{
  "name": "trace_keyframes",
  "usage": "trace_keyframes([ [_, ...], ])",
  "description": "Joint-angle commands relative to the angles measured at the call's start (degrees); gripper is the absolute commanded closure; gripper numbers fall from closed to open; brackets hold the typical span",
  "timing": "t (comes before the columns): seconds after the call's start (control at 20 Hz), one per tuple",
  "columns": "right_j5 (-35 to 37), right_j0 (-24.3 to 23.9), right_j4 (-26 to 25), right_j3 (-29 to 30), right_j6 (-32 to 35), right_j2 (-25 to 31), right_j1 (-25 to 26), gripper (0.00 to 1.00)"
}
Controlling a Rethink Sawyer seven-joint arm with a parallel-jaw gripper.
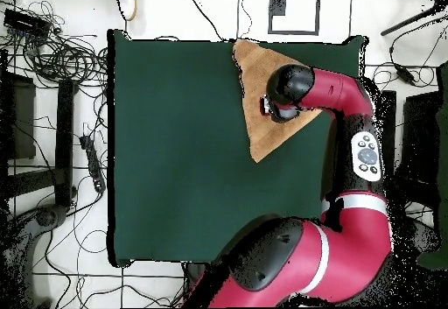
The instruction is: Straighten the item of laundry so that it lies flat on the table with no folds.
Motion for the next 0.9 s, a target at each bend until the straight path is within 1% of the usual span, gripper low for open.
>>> trace_keyframes([
  [0.05,9.87,0.47,-2.35,-1.04,-5.03,-1.04,-0.08,0.0],
  [0.2,8.76,-0.29,-1.78,-1.28,-5.24,0.08,0.72,0.0],
  [0.5,9.04,-0.84,-0.4,2.66,-3.4,0.41,-1.54,0.0],
  [0.6,5.69,-1.14,-0.56,5.48,-2.68,0.27,-2.82,0.0],
  [0.7,3.86,-2.09,0.59,9.27,-1.42,0.6,-4.3,0.0],
  [0.8,1.49,-2.71,0.55,12.93,-0.61,0.31,-6.1,0.0],
  [0.9,-2.56,-3.82,0.91,18.01,0.7,0.63,-8.29,0.0],
])
